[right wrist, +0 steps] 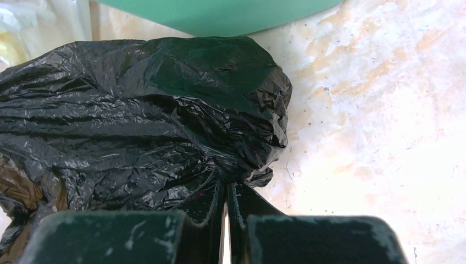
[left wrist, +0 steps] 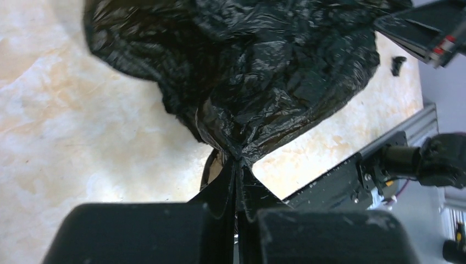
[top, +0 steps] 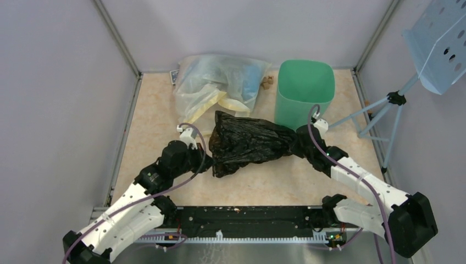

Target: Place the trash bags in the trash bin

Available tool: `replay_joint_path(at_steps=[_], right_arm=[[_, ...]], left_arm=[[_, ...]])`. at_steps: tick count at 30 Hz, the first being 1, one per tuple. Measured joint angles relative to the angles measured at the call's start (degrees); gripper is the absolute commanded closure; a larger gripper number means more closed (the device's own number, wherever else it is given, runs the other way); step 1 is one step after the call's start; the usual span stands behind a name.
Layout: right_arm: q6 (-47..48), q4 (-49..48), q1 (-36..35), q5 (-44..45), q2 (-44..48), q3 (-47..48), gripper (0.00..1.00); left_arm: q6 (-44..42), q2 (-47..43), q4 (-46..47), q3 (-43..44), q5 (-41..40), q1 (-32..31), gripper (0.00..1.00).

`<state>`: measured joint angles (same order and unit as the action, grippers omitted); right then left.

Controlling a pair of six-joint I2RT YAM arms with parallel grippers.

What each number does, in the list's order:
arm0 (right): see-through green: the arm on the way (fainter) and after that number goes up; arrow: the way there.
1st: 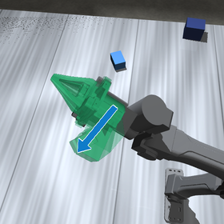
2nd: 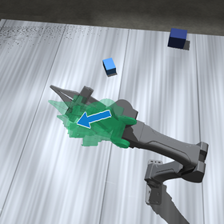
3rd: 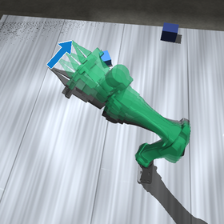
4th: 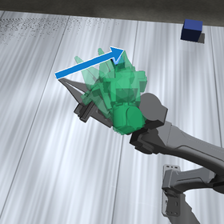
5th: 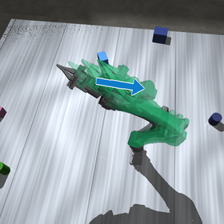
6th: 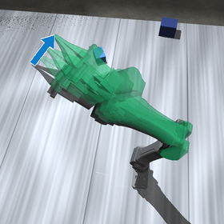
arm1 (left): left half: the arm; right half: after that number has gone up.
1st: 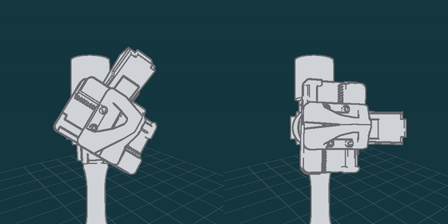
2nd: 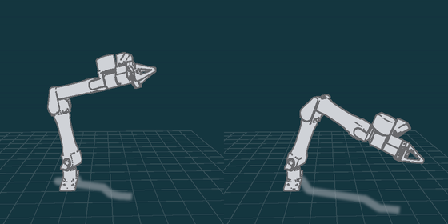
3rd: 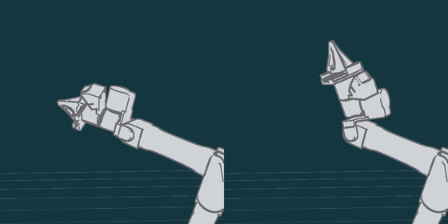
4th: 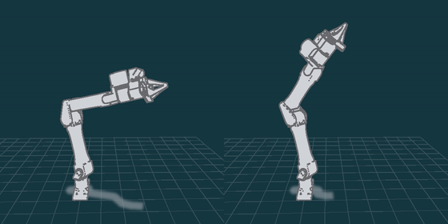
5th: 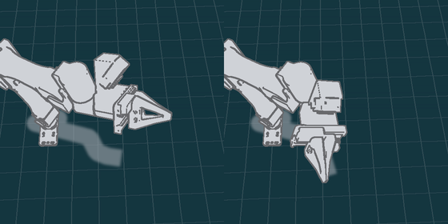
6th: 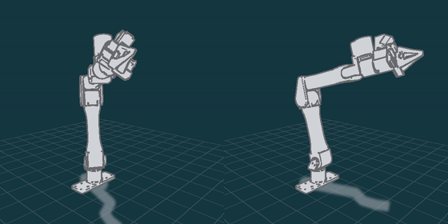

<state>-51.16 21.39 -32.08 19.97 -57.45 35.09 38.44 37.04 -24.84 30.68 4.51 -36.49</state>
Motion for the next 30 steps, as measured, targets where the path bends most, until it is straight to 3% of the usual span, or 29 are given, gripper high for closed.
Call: replay_joint_path(at_steps=[7, 17, 22, 26, 30], right_arm=[[3.7, -0.8, 0.0, -2.1, -2.3, 1.4, 0.99], [2.6, 1.2, 0.0, 0.7, -6.1, 2.1, 1.00], [4.7, 0.1, 0.0, -1.4, -6.5, 2.1, 0.90], [7.1, -0.3, 0.0, -2.6, -6.4, 2.1, 0.66], [9.7, -0.3, 0.0, -4.5, -5.4, 2.1, 0.53]], left_arm=[[-3.1, 0.1, -0.1, 3.8, 3.9, 0.0, 1.00], [-5.2, -3.5, -6.4, 15.2, -0.7, 0.0, 1.00], [-5.8, -3.9, -6.8, 16.9, 0.1, 0.0, 1.00], [-5.8, -2.4, -7.0, 16.6, 0.7, 0.0, 1.00], [-5.0, -1.6, -8.7, 16.1, -1.5, 0.0, 1.00]])
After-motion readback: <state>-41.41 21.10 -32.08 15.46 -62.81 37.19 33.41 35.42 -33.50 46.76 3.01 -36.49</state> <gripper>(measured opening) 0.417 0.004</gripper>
